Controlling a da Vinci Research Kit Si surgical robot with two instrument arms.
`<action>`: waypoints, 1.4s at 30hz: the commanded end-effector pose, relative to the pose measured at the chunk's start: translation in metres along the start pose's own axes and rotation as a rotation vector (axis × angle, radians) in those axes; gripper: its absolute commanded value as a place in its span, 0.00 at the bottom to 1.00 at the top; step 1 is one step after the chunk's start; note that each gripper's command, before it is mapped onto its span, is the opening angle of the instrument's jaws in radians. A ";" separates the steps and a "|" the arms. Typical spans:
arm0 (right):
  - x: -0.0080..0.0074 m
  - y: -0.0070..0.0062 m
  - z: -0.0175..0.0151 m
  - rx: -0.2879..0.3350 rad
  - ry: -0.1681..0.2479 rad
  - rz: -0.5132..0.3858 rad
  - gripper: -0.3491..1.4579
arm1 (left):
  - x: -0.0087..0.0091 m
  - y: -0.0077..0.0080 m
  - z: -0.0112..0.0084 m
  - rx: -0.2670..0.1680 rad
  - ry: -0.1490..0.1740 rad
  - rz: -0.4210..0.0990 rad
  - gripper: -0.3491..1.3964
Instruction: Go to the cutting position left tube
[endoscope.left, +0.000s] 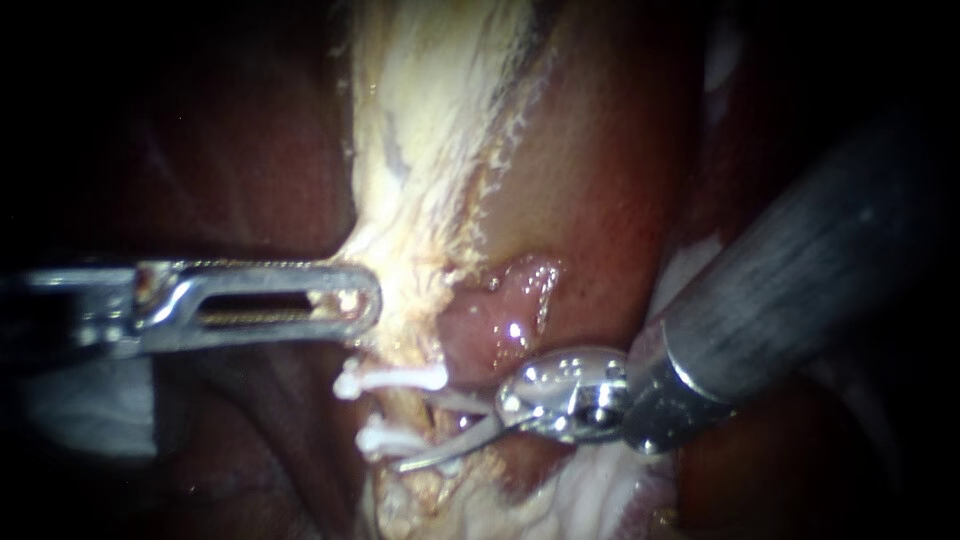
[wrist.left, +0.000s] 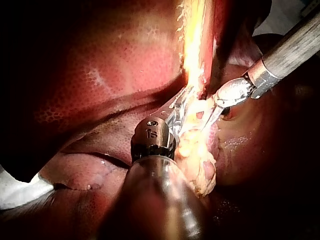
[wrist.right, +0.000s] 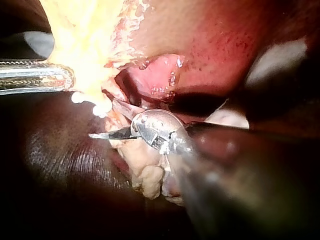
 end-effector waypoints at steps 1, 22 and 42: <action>0.0001 0.0000 0.0001 0.008 0.005 0.001 0.96 | 0.0000 0.0000 0.0000 0.000 0.000 0.000 0.00; 0.0018 0.0010 0.0037 0.081 0.026 -0.009 0.95 | 0.0000 0.0001 0.0000 0.000 0.000 0.000 0.00; 0.0024 0.0021 0.0051 0.104 0.052 0.006 0.94 | 0.0000 0.0000 0.0001 0.000 0.000 0.000 0.00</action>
